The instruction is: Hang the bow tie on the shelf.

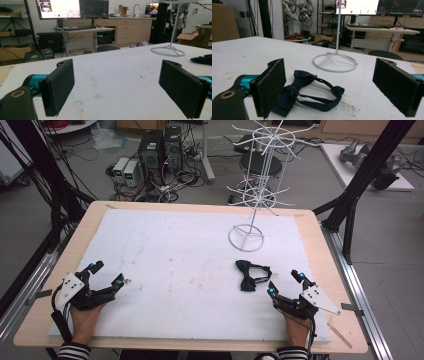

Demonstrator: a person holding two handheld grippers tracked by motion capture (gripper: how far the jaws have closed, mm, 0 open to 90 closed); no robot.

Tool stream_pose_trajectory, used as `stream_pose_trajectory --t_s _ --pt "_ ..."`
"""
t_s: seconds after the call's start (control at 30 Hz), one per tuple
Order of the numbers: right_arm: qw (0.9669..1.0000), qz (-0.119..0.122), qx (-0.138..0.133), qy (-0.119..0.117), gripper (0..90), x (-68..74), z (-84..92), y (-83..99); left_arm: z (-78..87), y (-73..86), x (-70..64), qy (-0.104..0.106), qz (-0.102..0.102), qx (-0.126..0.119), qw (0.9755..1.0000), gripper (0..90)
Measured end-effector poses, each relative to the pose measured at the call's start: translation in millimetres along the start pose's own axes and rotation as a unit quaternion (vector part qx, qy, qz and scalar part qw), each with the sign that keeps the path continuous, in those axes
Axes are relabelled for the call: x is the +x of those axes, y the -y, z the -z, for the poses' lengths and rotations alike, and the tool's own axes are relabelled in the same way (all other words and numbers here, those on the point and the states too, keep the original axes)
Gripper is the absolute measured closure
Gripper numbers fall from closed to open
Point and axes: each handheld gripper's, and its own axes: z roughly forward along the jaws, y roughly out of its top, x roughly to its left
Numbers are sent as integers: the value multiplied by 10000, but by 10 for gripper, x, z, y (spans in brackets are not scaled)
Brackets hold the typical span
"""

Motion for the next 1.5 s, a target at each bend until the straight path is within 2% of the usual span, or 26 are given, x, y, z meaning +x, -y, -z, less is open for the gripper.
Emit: stream_pose_trajectory --t_s 0.43,0.93,1.27,1.5 --pt "10000 -68 -10 39 105 -4 6 1 7 3 -4 -18 -12 -34 10000 136" --pt "9999 -36 -40 133 105 -1 6 1 4 1 -11 -51 -43 -12 10000 136" --pt "9998 -129 20 162 105 -13 -3 -6 4 1 -11 -51 -35 -22 10000 136" --pt "9993 -221 210 205 105 -45 -56 -68 3 1 -9 -52 -44 -13 10000 136"
